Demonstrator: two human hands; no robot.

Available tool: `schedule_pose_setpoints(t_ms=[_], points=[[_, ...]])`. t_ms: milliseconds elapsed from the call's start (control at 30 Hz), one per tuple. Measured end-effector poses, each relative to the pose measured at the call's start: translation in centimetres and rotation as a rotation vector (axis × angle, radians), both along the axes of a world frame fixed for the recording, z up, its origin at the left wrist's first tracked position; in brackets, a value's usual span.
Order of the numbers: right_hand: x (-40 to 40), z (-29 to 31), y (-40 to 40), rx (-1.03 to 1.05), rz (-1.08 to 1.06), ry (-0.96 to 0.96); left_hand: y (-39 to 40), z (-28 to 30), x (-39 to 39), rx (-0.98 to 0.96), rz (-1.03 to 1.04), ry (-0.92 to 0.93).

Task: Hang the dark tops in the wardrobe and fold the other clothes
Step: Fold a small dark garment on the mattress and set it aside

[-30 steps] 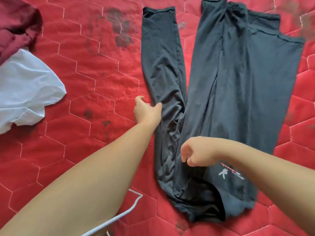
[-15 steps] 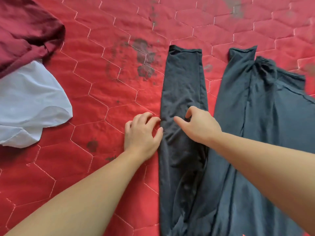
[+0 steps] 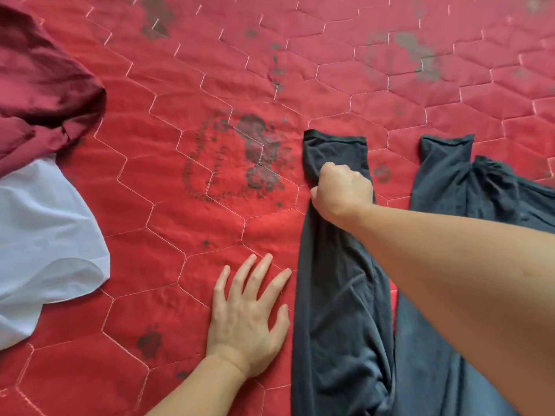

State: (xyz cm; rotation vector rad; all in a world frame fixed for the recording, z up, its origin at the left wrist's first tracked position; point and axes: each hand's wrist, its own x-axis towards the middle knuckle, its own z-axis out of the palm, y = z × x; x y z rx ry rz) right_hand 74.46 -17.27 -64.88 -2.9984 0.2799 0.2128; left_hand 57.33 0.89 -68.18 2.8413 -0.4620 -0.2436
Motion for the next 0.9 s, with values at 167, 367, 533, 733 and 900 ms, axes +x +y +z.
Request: schedule_pose_setpoints(t_ms=[167,367,533,733,900], points=[[-0.9,-0.8,1.1,0.043,-0.132,0.009,-0.1,0.1,0.0,-0.002,0.003,-0.001],[-2.1,-0.2,1.0,0.289,-0.207,-0.022,-0.1,-0.1,0.0,-0.022,0.011,-0.012],[-4.4,3.7,0.4,1.358,-0.783,-0.095,-0.1,-0.2,0.0,-0.014,0.017,-0.021],[-10.3,12.1,-9.5,2.079,-0.687,-0.025,-0.2,-0.2,-0.1,0.012,0.049,-0.018],[-12.6,14.2,-20.7,1.862,-0.741,-0.132,0.0,-0.3,0.1,0.068,0.065,0.034]])
